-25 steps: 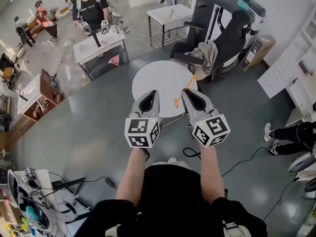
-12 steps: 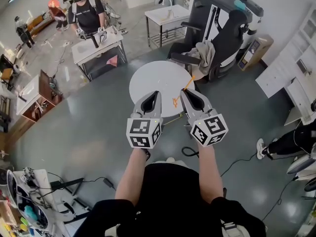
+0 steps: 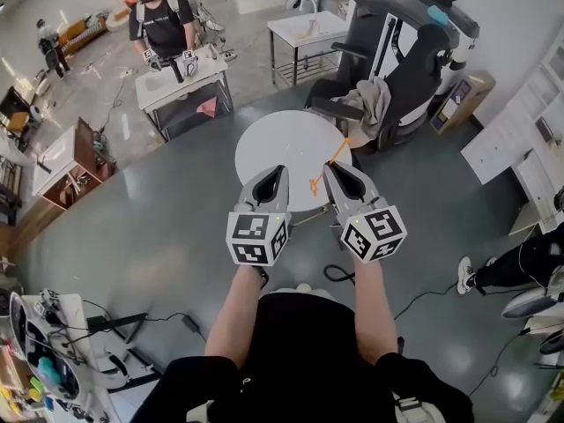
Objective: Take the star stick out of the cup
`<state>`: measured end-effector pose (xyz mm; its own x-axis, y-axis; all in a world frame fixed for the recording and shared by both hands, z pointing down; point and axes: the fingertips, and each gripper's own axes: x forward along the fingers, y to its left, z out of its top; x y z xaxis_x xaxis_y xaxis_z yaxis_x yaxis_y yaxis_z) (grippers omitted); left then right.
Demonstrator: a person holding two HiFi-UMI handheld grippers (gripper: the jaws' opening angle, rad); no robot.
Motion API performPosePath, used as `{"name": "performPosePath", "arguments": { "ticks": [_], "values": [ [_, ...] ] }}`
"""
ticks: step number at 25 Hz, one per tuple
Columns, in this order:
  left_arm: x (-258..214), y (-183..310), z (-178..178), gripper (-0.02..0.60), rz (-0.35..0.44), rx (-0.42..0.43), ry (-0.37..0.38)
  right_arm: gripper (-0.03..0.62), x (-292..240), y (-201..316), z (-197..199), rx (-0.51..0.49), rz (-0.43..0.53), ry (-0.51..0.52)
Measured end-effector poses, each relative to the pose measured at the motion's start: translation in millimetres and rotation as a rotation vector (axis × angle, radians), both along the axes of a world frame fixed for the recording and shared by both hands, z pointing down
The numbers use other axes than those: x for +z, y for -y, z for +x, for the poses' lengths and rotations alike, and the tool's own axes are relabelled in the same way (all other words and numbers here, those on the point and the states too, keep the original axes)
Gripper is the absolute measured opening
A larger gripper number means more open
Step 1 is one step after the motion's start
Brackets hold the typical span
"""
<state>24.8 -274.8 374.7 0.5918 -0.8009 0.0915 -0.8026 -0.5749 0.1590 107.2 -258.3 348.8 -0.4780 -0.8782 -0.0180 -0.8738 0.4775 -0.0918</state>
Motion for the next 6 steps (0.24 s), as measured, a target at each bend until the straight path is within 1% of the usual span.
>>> {"name": "performPosePath", "arguments": {
  "ticks": [6],
  "values": [
    [-1.0, 8.9, -9.4, 0.003, -0.001, -0.026, -0.015, 0.021, 1.5, 8.8, -6.6, -0.019, 0.000, -0.009]
  ]
}}
